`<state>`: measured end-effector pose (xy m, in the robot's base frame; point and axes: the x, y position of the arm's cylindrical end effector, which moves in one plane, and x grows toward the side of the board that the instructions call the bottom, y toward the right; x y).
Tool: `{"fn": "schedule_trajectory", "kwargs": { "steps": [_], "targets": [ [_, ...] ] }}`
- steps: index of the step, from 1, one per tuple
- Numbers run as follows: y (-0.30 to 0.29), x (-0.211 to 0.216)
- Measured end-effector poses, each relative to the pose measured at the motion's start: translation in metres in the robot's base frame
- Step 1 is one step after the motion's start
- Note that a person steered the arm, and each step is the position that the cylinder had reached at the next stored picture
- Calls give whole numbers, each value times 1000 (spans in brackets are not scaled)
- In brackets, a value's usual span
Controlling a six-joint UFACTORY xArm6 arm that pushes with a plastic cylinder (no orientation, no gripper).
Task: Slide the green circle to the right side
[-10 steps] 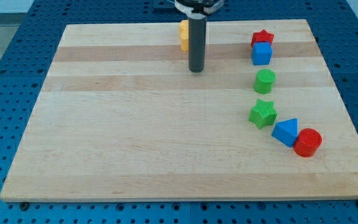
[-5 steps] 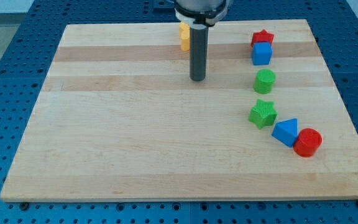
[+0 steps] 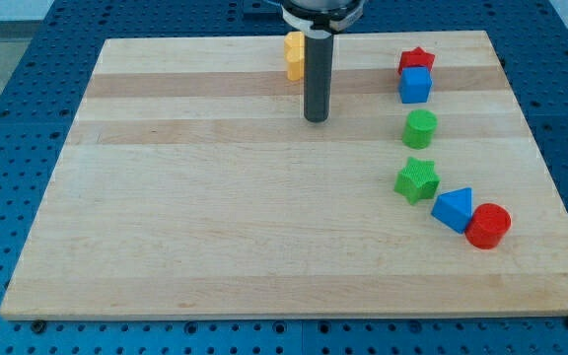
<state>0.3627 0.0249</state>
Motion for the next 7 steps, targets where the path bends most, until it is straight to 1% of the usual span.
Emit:
{"fn": "schedule_trajectory", "kwargs": {
  "steps": [5, 6, 7],
  "targets": [
    [4, 3],
    [40, 31],
    [73, 38]
  ]
}}
